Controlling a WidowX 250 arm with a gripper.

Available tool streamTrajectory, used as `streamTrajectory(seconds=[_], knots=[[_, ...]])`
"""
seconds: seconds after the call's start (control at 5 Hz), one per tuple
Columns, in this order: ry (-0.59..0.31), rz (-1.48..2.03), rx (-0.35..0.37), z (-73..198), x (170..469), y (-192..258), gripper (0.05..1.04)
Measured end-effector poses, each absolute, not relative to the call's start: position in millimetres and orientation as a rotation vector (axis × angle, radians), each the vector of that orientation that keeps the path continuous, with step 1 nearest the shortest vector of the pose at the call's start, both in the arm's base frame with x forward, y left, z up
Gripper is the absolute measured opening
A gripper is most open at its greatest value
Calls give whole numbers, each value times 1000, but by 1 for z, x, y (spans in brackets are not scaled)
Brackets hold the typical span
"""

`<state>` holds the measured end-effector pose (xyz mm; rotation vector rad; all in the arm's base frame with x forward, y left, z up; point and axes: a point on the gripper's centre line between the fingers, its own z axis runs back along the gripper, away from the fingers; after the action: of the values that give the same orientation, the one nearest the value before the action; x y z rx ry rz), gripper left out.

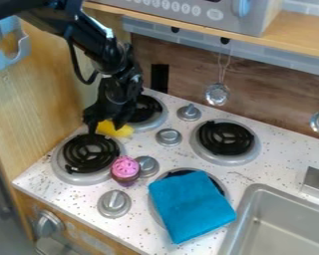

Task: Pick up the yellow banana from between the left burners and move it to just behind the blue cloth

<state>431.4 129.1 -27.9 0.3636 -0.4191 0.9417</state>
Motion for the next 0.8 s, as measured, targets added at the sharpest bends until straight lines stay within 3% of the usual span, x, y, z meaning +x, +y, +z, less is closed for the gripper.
streamTrajectory(seconds=[0.8], knots=[[-425, 1151, 308, -31, 434, 155, 1001]])
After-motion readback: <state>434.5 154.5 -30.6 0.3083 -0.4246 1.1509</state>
